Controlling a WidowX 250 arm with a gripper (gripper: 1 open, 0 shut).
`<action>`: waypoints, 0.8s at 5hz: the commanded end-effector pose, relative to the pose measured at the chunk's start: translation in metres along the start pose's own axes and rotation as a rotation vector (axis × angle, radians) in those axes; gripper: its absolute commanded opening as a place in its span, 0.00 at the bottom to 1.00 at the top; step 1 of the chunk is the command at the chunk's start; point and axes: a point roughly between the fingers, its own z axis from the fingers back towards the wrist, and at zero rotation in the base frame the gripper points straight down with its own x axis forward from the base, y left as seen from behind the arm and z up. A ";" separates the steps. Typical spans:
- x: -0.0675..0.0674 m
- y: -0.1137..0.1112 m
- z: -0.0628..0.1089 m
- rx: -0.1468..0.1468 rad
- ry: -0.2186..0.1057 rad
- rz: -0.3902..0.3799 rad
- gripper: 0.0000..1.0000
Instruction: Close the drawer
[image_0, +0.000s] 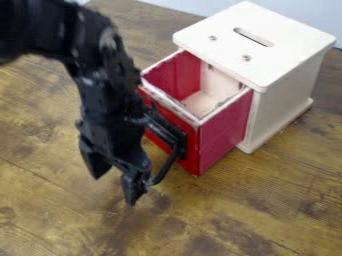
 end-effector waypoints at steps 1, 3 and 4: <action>0.042 -0.014 0.023 0.032 -0.172 0.079 1.00; 0.081 -0.023 0.027 0.008 -0.149 0.128 1.00; 0.093 -0.025 0.024 0.007 -0.147 0.099 1.00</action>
